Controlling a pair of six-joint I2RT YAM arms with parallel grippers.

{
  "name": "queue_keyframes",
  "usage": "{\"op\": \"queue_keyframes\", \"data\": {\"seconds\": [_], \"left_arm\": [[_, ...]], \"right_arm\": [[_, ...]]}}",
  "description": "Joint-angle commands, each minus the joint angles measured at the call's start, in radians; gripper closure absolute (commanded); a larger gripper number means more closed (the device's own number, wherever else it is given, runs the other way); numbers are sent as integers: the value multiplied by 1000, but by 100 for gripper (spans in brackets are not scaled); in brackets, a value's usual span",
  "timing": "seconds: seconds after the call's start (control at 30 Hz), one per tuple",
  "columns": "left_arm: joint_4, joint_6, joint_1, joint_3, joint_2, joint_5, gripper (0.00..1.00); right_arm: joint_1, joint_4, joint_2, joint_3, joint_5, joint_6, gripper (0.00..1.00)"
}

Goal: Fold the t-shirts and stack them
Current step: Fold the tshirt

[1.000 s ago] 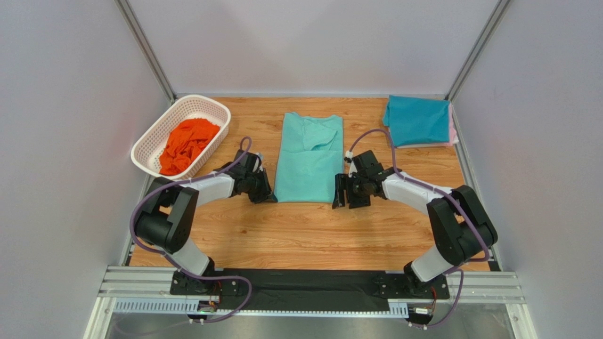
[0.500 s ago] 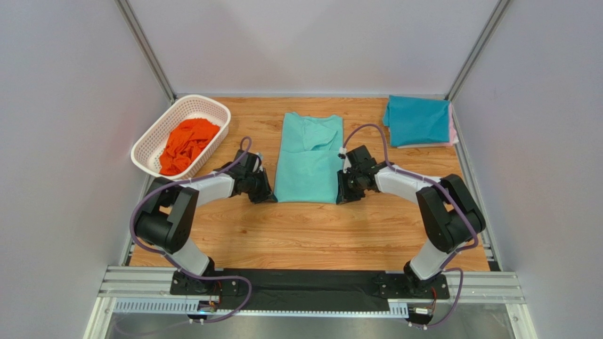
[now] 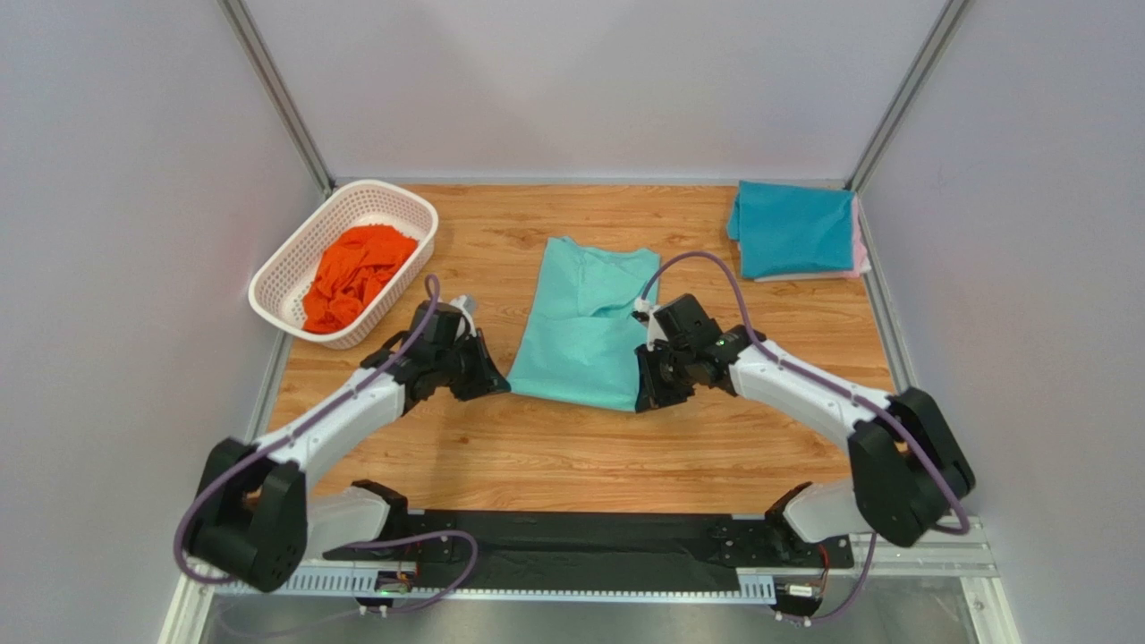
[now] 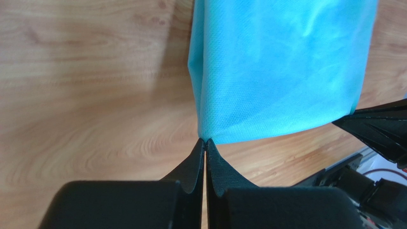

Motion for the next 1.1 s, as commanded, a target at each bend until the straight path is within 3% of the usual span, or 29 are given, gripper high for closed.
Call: {"op": "queue_keyframes", "data": {"seconds": [0.0,0.13,0.27,0.37,0.67,1.07], "left_arm": [[-130,-3,-10,-28,-211,-66,100],[-326,-29,-16,-34,-503,-107,100],[-414,-34,-17,3,-689,-141,100],[-467,-32,-17,44,-741,-140,100],[-493,-29,-17,158,-689,-262,100],[-267,-16,-17,185,-439,-337,100]], "right_arm": [[60,-154,-154,-8,-50,38,97],[118,-258,-298,-18,-207,92,98],[147,-301,-371,-8,-336,127,99],[178,-311,-417,22,-431,156,99],[175,-326,-414,87,-408,175,100],[-1,-295,-305,108,-355,117,100]]}}
